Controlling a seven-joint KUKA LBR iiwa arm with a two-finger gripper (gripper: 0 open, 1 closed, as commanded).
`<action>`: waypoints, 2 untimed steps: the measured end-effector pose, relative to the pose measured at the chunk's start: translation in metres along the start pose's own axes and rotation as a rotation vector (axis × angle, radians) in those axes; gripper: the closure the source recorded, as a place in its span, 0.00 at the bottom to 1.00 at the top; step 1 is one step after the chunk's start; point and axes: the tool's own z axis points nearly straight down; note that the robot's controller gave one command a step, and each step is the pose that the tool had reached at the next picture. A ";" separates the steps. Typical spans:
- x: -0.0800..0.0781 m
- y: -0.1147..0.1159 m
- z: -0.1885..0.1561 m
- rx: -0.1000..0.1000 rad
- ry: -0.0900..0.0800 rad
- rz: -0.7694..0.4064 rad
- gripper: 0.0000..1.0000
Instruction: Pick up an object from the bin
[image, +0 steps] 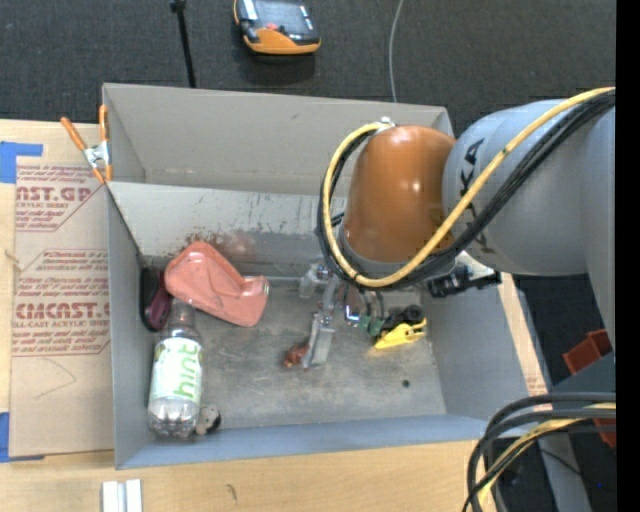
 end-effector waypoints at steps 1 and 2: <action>-0.019 -0.011 0.003 -0.001 -0.005 0.093 0.00; -0.031 -0.019 0.033 0.000 -0.004 0.035 0.00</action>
Offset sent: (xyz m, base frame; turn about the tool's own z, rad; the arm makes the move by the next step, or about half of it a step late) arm 0.0392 -0.0369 -0.0688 -0.1399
